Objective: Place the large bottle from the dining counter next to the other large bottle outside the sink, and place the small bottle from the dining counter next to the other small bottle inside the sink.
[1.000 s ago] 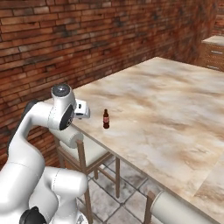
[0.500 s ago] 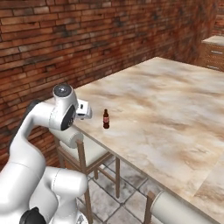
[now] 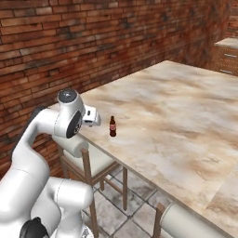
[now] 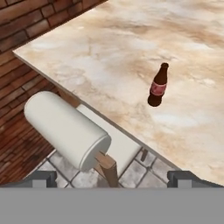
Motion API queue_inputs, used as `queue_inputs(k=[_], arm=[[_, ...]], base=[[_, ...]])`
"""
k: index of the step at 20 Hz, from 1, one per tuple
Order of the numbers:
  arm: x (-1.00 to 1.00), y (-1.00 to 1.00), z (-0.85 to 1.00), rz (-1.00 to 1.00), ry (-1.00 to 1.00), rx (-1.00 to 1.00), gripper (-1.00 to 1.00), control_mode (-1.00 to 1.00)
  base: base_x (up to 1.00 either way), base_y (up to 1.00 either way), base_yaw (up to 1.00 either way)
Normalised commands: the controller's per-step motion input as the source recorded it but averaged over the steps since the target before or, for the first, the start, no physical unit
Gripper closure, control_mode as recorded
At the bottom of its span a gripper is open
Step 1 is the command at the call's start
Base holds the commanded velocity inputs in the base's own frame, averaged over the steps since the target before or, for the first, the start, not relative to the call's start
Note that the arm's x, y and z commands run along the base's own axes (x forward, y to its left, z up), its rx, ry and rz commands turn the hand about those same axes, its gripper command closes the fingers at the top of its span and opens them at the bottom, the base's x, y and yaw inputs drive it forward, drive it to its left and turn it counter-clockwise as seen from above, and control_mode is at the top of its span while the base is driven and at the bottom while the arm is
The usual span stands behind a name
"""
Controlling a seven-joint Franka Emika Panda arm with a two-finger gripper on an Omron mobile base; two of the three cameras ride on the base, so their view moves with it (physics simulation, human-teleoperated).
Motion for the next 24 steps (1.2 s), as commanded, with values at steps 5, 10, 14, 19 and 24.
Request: queue_inputs(k=[5, 10, 14, 19, 24], arm=[[0.05, -0.01, 0.0, -0.07, 0.0, -0.05, -1.0, -1.0], [0.0, -0.1, -0.01, -0.03, 0.0, -0.02, -1.0, -1.0], [0.0, -0.18, -0.03, -0.02, 0.0, -0.03, -1.0, -1.0], [0.02, -0.19, -0.1, -0.01, 0.0, -0.02, -1.0, -1.0], [0.06, -0.18, -0.15, 0.0, 0.0, 0.0, -1.0, -1.0]], base=[[0.0, 0.0, 0.0], [0.0, 0.0, 0.0], [0.0, 0.0, 0.0], [0.0, 0.0, 0.0], [0.0, 0.0, 0.0]])
